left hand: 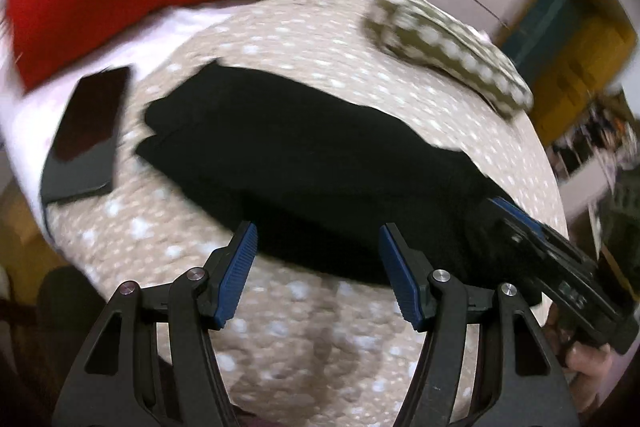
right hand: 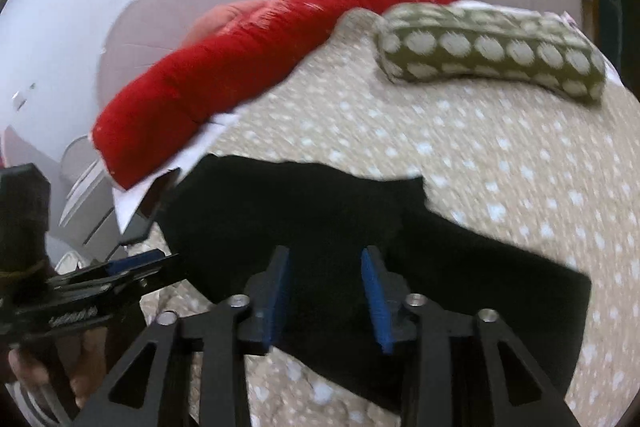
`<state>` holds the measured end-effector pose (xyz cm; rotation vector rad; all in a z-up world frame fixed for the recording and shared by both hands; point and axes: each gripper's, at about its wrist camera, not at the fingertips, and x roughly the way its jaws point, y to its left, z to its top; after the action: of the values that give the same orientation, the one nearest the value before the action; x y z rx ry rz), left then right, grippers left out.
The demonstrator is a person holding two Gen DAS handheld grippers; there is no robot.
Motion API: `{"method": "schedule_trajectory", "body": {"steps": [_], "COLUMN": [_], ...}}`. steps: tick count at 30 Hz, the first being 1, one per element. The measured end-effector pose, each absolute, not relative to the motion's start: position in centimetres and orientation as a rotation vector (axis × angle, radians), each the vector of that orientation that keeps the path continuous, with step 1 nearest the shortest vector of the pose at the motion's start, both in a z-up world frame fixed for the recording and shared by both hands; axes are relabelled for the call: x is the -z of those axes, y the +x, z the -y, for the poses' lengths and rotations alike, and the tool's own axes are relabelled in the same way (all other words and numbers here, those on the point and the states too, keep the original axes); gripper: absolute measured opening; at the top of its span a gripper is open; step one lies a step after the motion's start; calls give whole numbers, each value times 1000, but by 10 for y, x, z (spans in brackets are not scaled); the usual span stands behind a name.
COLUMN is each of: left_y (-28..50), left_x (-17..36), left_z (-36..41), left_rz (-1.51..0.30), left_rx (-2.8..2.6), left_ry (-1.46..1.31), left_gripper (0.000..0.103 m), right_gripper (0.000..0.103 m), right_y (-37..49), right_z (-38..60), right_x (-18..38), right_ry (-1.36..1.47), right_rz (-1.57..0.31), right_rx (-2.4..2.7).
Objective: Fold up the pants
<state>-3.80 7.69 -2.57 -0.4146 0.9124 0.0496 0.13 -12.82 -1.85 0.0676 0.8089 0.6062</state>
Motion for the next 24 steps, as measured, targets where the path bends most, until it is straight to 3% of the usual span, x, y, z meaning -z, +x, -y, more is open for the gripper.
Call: {"method": "schedule_trajectory", "body": {"steps": [2,18,24], "left_y": [-41,-32,-23], "left_x": [30,57,64], "left_z": [-89,-130,-132], "left_rz": [-904,-882,-864], "left_rx": [-79,-162,-143], "left_ry": [-468,-635,-645], "left_gripper": [77,77,83], "right_gripper": [45,46,46], "right_y": [8,99,129], "right_z": [118,-15,-74], "right_x": [19,23,49], "right_ry": [57,-95,-186], "right_rz": [-804,-886,-980], "right_rx": [-631,-851,-945]}}
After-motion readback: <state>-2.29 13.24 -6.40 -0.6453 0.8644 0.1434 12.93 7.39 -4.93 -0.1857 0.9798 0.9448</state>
